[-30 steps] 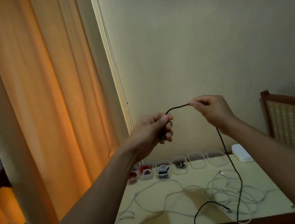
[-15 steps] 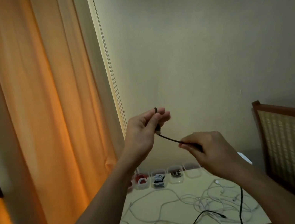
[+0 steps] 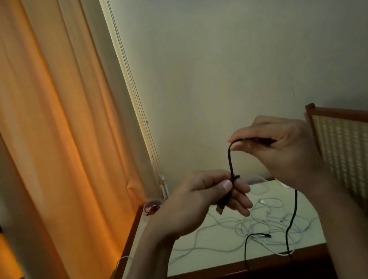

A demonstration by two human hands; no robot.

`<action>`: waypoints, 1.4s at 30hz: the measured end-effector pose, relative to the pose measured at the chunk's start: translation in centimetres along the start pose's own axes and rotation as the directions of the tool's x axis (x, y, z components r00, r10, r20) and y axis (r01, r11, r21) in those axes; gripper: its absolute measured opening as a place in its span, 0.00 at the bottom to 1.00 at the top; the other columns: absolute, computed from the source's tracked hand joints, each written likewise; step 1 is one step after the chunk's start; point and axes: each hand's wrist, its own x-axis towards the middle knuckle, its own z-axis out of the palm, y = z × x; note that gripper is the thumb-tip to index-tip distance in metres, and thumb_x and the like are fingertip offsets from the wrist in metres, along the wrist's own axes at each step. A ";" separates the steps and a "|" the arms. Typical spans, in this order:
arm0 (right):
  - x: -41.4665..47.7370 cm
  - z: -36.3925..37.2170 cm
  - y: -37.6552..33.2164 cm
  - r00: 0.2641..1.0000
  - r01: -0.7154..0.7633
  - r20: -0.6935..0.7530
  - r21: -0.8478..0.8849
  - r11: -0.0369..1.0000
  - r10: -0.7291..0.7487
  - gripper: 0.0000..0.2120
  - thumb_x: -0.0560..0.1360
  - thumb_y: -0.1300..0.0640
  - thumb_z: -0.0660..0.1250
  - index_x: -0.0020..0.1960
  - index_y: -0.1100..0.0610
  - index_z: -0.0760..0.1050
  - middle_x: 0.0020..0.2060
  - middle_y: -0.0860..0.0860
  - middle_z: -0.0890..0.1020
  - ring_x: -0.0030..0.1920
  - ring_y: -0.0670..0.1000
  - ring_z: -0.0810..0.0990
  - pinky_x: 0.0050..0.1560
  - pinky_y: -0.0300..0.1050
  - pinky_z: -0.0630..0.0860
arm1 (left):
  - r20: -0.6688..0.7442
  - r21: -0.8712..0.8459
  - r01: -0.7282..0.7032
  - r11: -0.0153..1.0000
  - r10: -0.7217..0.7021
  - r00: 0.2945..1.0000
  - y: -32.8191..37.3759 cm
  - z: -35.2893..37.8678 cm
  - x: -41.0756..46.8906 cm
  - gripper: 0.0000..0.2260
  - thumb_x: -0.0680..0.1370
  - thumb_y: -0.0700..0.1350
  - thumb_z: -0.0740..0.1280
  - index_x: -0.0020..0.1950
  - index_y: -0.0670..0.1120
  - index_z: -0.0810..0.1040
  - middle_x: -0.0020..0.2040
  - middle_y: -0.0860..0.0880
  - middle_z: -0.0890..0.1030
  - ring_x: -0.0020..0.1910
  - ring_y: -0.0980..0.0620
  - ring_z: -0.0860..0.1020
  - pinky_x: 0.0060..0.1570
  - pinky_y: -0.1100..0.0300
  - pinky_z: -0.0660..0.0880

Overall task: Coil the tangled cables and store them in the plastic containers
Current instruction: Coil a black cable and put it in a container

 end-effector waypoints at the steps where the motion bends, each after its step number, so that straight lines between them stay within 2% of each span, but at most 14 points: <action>1: -0.5 0.4 0.2 0.998 -0.057 -0.011 0.047 0.997 0.058 0.06 0.71 0.54 0.77 0.47 0.54 0.87 0.35 0.47 0.82 0.34 0.51 0.77 0.36 0.41 0.72 | 0.016 -0.053 -0.013 0.998 0.014 1.000 -0.2 0.3 -0.3 0.14 0.87 0.38 0.55 0.61 0.34 0.78 0.51 0.37 0.85 0.51 0.35 0.84 0.50 0.40 0.73; 3: -1.7 1.3 0.6 0.981 -0.192 0.008 0.171 0.966 0.193 0.07 0.73 0.53 0.74 0.49 0.54 0.87 0.37 0.48 0.83 0.36 0.51 0.79 0.40 0.42 0.74 | 0.014 -0.226 -0.076 0.971 0.081 0.997 -0.6 0.9 -0.9 0.14 0.86 0.40 0.56 0.60 0.34 0.78 0.50 0.37 0.84 0.49 0.37 0.83 0.54 0.36 0.74; 5: -3.0 2.4 1.1 0.953 -0.302 0.076 0.278 0.912 0.292 0.06 0.75 0.55 0.73 0.50 0.53 0.87 0.39 0.49 0.84 0.39 0.51 0.81 0.43 0.44 0.76 | -0.062 -0.403 -0.167 0.900 0.156 0.986 -1.0 1.5 -1.0 0.14 0.84 0.41 0.57 0.60 0.35 0.79 0.51 0.37 0.83 0.50 0.38 0.83 0.57 0.40 0.75; 8: -5.0 4.1 1.2 0.928 -0.372 0.143 0.338 0.864 0.344 0.07 0.77 0.57 0.72 0.52 0.48 0.86 0.38 0.49 0.83 0.41 0.51 0.81 0.44 0.49 0.77 | -0.283 -0.634 -0.322 0.703 0.177 0.943 -1.0 2.3 -0.9 0.15 0.84 0.40 0.58 0.63 0.36 0.80 0.54 0.36 0.83 0.54 0.39 0.83 0.60 0.48 0.79; 11: -7.0 4.9 0.0 0.905 -0.425 0.116 0.264 0.866 0.409 0.10 0.78 0.58 0.71 0.53 0.46 0.85 0.34 0.45 0.80 0.37 0.45 0.79 0.42 0.35 0.73 | -0.494 -0.677 -0.452 0.581 0.098 0.864 -0.5 2.6 -0.8 0.15 0.84 0.39 0.56 0.66 0.35 0.76 0.59 0.36 0.83 0.60 0.41 0.83 0.60 0.54 0.80; 15: -8.7 4.8 -2.3 0.940 -0.341 0.053 0.094 0.935 0.338 0.08 0.77 0.53 0.70 0.53 0.46 0.85 0.36 0.38 0.81 0.41 0.46 0.80 0.42 0.32 0.72 | -0.565 -0.612 -0.470 0.636 0.064 0.822 -0.5 3.2 -0.7 0.16 0.84 0.38 0.55 0.68 0.35 0.74 0.63 0.37 0.82 0.65 0.41 0.81 0.64 0.53 0.78; 19: -8.3 3.1 -3.2 0.938 -0.339 0.084 0.032 0.940 0.335 0.08 0.76 0.50 0.71 0.53 0.47 0.86 0.38 0.41 0.82 0.42 0.46 0.82 0.41 0.37 0.76 | -0.580 -0.554 -0.429 0.714 0.039 0.814 -0.9 3.5 -0.9 0.16 0.83 0.38 0.56 0.69 0.37 0.74 0.63 0.40 0.83 0.65 0.44 0.81 0.64 0.56 0.77; 24: -8.0 0.8 -3.6 0.939 -0.305 0.138 -0.079 0.949 0.314 0.09 0.73 0.58 0.76 0.50 0.46 0.85 0.40 0.37 0.82 0.45 0.41 0.80 0.43 0.28 0.73 | -0.685 -0.373 -0.407 0.834 0.049 0.727 -1.4 3.2 -0.9 0.15 0.85 0.35 0.56 0.68 0.41 0.76 0.61 0.46 0.85 0.63 0.49 0.82 0.64 0.60 0.77; 26: -7.8 -0.1 -4.2 0.957 -0.241 0.134 -0.125 0.963 0.256 0.08 0.73 0.56 0.75 0.51 0.46 0.85 0.37 0.35 0.80 0.45 0.40 0.79 0.43 0.28 0.71 | -0.675 -0.292 -0.352 0.889 0.069 0.735 -1.5 3.0 -1.2 0.15 0.85 0.34 0.56 0.67 0.43 0.76 0.60 0.48 0.85 0.62 0.51 0.82 0.63 0.61 0.77; 31: -6.9 -0.7 -4.9 0.986 -0.134 0.074 -0.159 0.978 0.147 0.07 0.72 0.57 0.77 0.49 0.51 0.86 0.37 0.43 0.80 0.36 0.45 0.79 0.36 0.38 0.74 | -0.485 -0.112 -0.115 0.987 0.047 0.873 -2.1 4.5 -1.7 0.14 0.85 0.35 0.58 0.63 0.47 0.79 0.55 0.56 0.87 0.57 0.59 0.83 0.58 0.66 0.77; 33: -6.5 -0.6 -4.7 0.989 -0.116 0.071 -0.172 0.978 0.130 0.06 0.70 0.59 0.78 0.47 0.53 0.86 0.36 0.44 0.80 0.36 0.44 0.78 0.36 0.36 0.74 | -0.413 -0.022 -0.033 0.999 0.021 0.910 -2.2 4.8 -1.8 0.14 0.85 0.35 0.58 0.62 0.47 0.81 0.51 0.57 0.87 0.54 0.61 0.83 0.53 0.68 0.77; 39: -5.6 -0.5 -3.7 0.991 -0.098 0.069 -0.168 0.981 0.111 0.05 0.69 0.60 0.80 0.44 0.53 0.86 0.37 0.45 0.80 0.37 0.45 0.78 0.37 0.37 0.73 | -0.267 -0.028 0.041 0.999 -0.047 0.963 -2.3 4.2 -2.7 0.14 0.85 0.36 0.58 0.63 0.41 0.81 0.53 0.46 0.87 0.55 0.52 0.85 0.54 0.56 0.80; 40: -5.5 -0.4 -3.6 0.990 -0.102 0.082 -0.141 0.985 0.114 0.05 0.69 0.59 0.80 0.44 0.53 0.87 0.37 0.45 0.81 0.37 0.45 0.79 0.36 0.38 0.74 | -0.242 -0.049 0.046 0.998 -0.057 0.969 -2.3 4.1 -2.9 0.13 0.85 0.36 0.58 0.62 0.40 0.81 0.53 0.45 0.87 0.54 0.51 0.85 0.51 0.57 0.79; 42: -5.2 0.0 -3.3 0.986 -0.139 0.093 -0.030 0.990 0.142 0.05 0.68 0.59 0.80 0.44 0.54 0.87 0.37 0.45 0.81 0.37 0.48 0.80 0.36 0.41 0.75 | -0.190 -0.116 0.040 0.992 -0.062 0.980 -2.5 3.8 -3.4 0.13 0.85 0.35 0.57 0.61 0.38 0.81 0.53 0.41 0.86 0.54 0.45 0.85 0.53 0.48 0.79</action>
